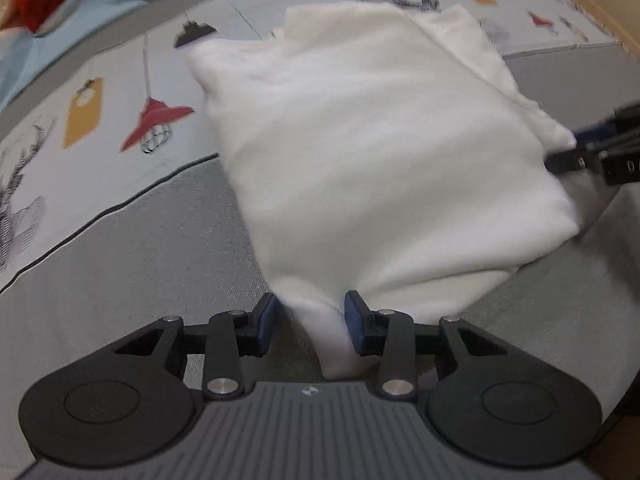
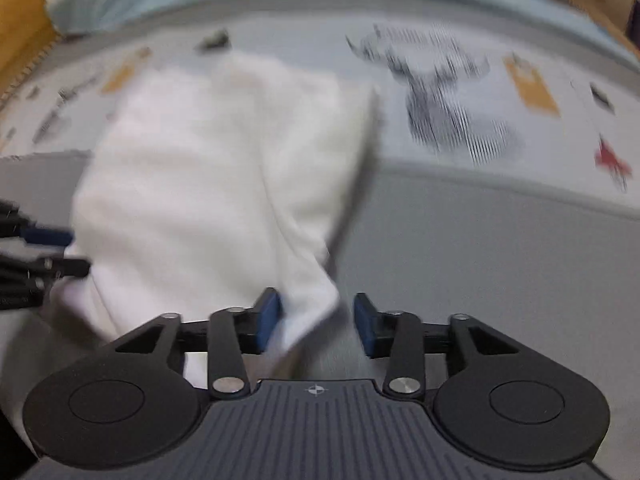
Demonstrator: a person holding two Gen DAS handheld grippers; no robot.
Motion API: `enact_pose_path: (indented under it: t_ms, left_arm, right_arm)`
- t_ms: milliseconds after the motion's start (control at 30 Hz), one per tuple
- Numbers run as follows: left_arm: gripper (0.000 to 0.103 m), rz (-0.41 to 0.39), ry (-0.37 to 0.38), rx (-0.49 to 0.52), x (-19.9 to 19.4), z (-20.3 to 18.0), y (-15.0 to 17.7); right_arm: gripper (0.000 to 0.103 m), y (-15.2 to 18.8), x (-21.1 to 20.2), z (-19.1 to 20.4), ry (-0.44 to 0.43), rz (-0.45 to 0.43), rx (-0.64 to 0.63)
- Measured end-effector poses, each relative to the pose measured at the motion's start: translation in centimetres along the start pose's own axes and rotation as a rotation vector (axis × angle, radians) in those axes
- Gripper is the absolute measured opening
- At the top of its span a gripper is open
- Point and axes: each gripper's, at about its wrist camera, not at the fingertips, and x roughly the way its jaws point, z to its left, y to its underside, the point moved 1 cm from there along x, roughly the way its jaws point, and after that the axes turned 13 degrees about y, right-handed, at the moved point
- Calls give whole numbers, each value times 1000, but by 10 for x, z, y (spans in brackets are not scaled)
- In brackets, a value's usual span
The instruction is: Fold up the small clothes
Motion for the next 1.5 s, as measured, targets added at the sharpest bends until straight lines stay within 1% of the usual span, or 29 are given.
enact_pose_path:
  t_ms: [33,100,200,233,267,333,367,400,433,500,533,567,633,700,767,867,933,1033,1167,1233,1267,1367,1433,1500]
  left_arm:
    - [42,-6,-2,-23,-8,-1,0]
    - [43,-67,-14,-71,-32,-4,5]
    - [51,-157,-46,-122,-71,-14,16]
    - [60,-199,-53,-137,-87,-21,22]
    - [71,-241,-62,-149,-101,-25,26]
    - [80,-330,-103,-164,-131,-39,37]
    - [80,-370,-115,-164,-144,-46,43]
    - [80,-406,-123,-167,-156,-52,50]
    - [81,-445,-130,-178,-168,-60,58]
    - [83,-502,-143,-206,-183,-77,69]
    - [83,-522,-146,-219,-188,-84,76]
    - [83,-533,-141,-220,-189,-92,84]
    - [83,-520,-129,-211,-187,-106,96]
    - [83,-492,-113,-252,-183,-110,103]
    - [83,-466,-103,-279,-176,-110,106]
    - [83,-457,-131,-270,-170,-111,104]
    - [83,-448,-118,-296,-166,-106,101]
    - [83,-451,-83,-339,-164,-101,99]
    - [83,-449,-84,-332,-159,-99,100]
    - [83,-437,-72,-364,-156,-95,98]
    - [83,-444,-60,-374,-156,-94,97]
    - [83,-445,-81,-367,-154,-94,95]
    - [83,-435,-71,-365,-152,-94,94]
    - [83,-429,-65,-368,-151,-92,93]
  right_arm:
    - [44,6,-2,-3,8,11,9]
    - [44,11,-15,-6,46,0,-1]
    - [44,21,-50,-12,113,-66,-2]
    - [44,24,-68,-16,115,-108,24]
    - [44,29,-86,-22,106,-156,56]
    - [48,39,-125,-30,81,-271,130]
    - [52,45,-144,-33,72,-330,156]
    - [53,54,-162,-35,70,-390,175]
    - [57,64,-179,-35,78,-453,187]
    - [68,89,-207,-34,125,-563,232]
    - [70,96,-218,-33,138,-585,271]
    - [71,104,-228,-31,131,-603,296]
    - [75,117,-241,-25,131,-634,316]
    - [77,128,-243,-15,139,-636,311]
    - [79,133,-242,-7,124,-630,297]
    - [80,135,-237,5,102,-588,251]
    - [80,134,-231,13,101,-561,226]
    - [80,131,-223,19,78,-503,231]
    - [81,129,-219,27,47,-474,218]
    - [81,129,-215,31,42,-466,190]
    - [81,130,-213,32,42,-464,179]
    - [81,131,-203,35,46,-428,169]
    - [81,131,-202,37,33,-437,161]
    - [81,130,-201,39,39,-434,152]
